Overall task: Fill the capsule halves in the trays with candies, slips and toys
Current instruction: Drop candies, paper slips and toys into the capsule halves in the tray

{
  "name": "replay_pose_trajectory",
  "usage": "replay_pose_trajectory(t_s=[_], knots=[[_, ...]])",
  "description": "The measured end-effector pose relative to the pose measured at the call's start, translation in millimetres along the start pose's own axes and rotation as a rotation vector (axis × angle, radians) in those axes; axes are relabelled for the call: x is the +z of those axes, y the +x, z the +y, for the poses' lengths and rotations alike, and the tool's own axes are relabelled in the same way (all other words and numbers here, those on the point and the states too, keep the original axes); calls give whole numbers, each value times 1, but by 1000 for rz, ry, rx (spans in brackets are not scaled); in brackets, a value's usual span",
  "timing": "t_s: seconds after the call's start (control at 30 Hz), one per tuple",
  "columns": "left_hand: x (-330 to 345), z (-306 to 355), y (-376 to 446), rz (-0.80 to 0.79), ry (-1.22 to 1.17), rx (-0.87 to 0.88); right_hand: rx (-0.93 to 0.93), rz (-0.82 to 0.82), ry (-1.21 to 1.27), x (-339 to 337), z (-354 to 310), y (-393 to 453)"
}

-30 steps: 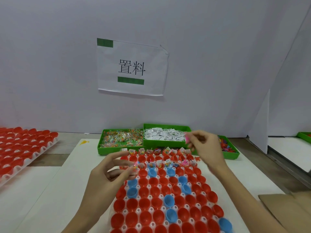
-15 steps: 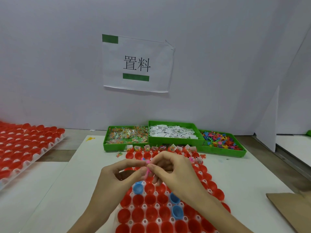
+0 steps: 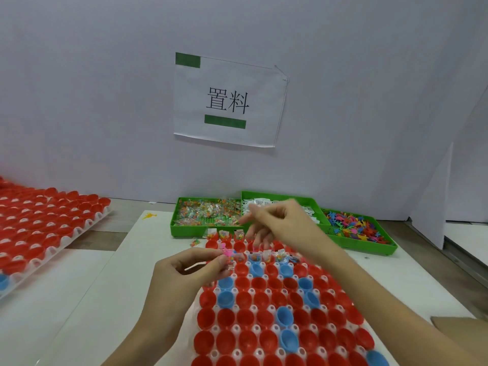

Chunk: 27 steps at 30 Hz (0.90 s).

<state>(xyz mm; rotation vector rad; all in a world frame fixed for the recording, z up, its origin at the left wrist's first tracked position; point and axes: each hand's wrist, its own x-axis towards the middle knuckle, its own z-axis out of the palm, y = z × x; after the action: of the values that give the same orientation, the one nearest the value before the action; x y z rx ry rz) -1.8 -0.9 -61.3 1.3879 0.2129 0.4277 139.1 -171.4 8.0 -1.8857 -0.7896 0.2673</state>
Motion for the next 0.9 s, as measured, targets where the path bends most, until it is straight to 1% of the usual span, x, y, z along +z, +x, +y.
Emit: replay_pose_trajectory(t_s=[0.07, 0.1, 0.13, 0.2, 0.33, 0.43, 0.63, 0.77, 0.9], knots=[[-2, 0, 2, -26, -13, -54, 34, 195, -191, -20, 16, 31], [-3, 0, 3, -45, -49, -84, 65, 257, -319, -30, 28, 46], [-3, 0, 4, -62, -108, -117, 106, 282, -447, -39, 40, 59], [-4, 1, 5, -89, -232, -181, 175, 275, -639, -53, 66, 79], [-6, 0, 7, -130, -290, -226, 215, 185, -797, -61, 93, 100], [-7, 0, 8, -153, -289, -235, 189, 121, -862, -56, 98, 108], [-8, 1, 8, -175, -279, -242, 142, 104, -925, -54, 101, 113], [-6, 1, 7, -183, -270, -241, 149, 159, -922, -53, 99, 109], [-5, 2, 6, -176, -260, -238, 115, 284, -898, -52, 92, 103]])
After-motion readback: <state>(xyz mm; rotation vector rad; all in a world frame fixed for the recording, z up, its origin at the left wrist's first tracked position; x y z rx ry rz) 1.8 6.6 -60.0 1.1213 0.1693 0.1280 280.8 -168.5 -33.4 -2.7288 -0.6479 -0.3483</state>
